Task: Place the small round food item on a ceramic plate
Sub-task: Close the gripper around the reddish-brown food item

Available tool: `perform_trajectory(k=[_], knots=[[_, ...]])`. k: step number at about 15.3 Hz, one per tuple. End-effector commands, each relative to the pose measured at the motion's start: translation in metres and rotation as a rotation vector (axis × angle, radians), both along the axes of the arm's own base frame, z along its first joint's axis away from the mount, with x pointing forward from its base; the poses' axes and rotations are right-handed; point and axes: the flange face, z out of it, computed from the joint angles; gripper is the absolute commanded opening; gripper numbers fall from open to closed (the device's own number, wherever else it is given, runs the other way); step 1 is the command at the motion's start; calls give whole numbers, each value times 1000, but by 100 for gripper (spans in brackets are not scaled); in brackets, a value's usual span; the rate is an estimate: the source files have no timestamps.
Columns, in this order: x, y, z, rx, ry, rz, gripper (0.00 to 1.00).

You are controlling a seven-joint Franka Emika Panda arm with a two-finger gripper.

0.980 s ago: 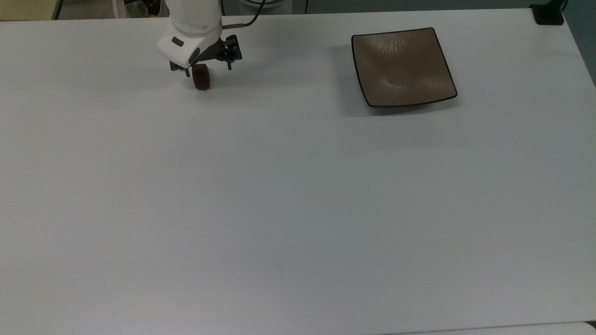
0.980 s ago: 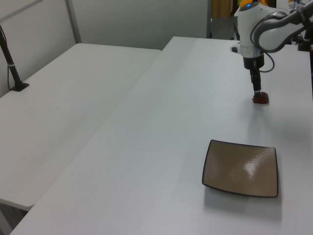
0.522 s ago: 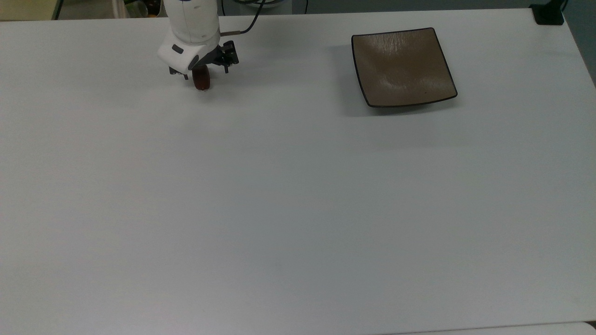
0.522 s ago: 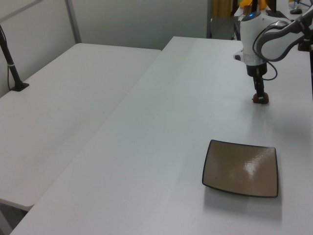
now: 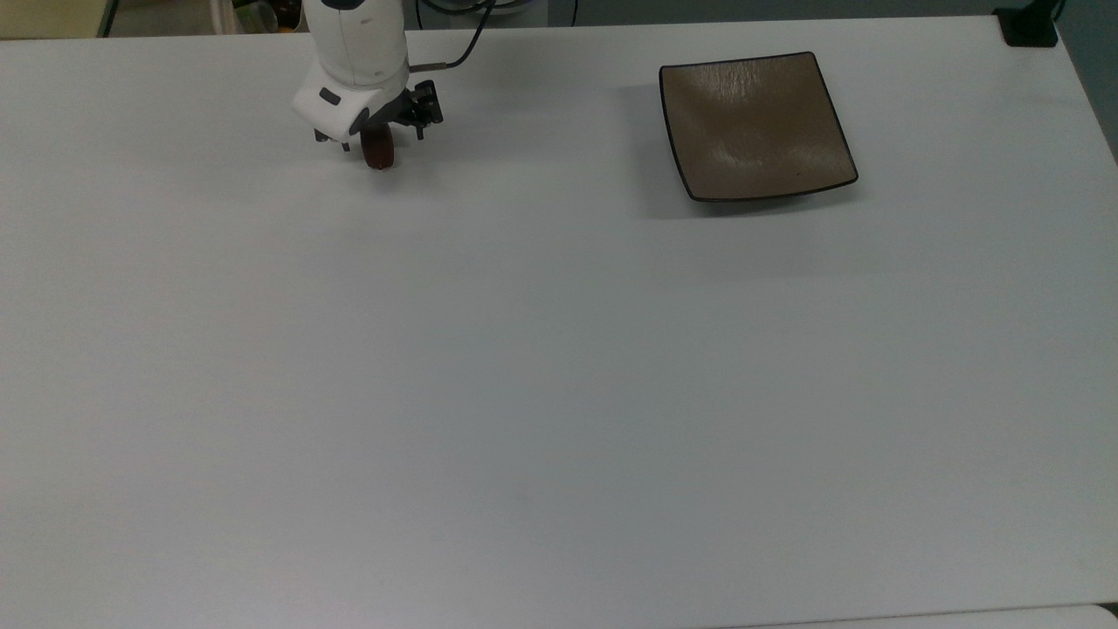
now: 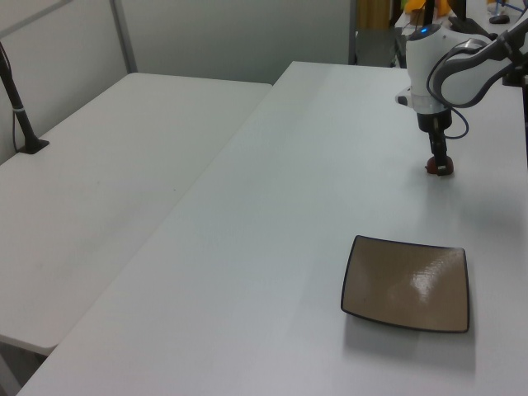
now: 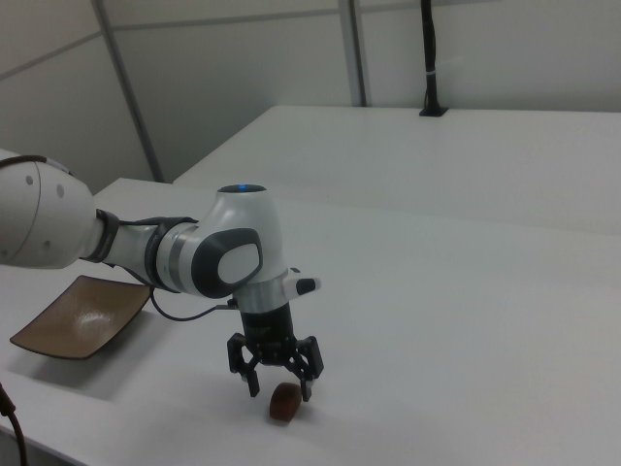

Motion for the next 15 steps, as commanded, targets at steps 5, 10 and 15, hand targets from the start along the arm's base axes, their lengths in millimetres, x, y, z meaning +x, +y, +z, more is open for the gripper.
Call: perform_trajectory(k=[5, 10, 15], knots=[[-5, -9, -2, -12, -21, 20, 53], [-5, -9, -2, -13, -20, 20, 27], [-5, -9, 4, -10, -21, 16, 16]])
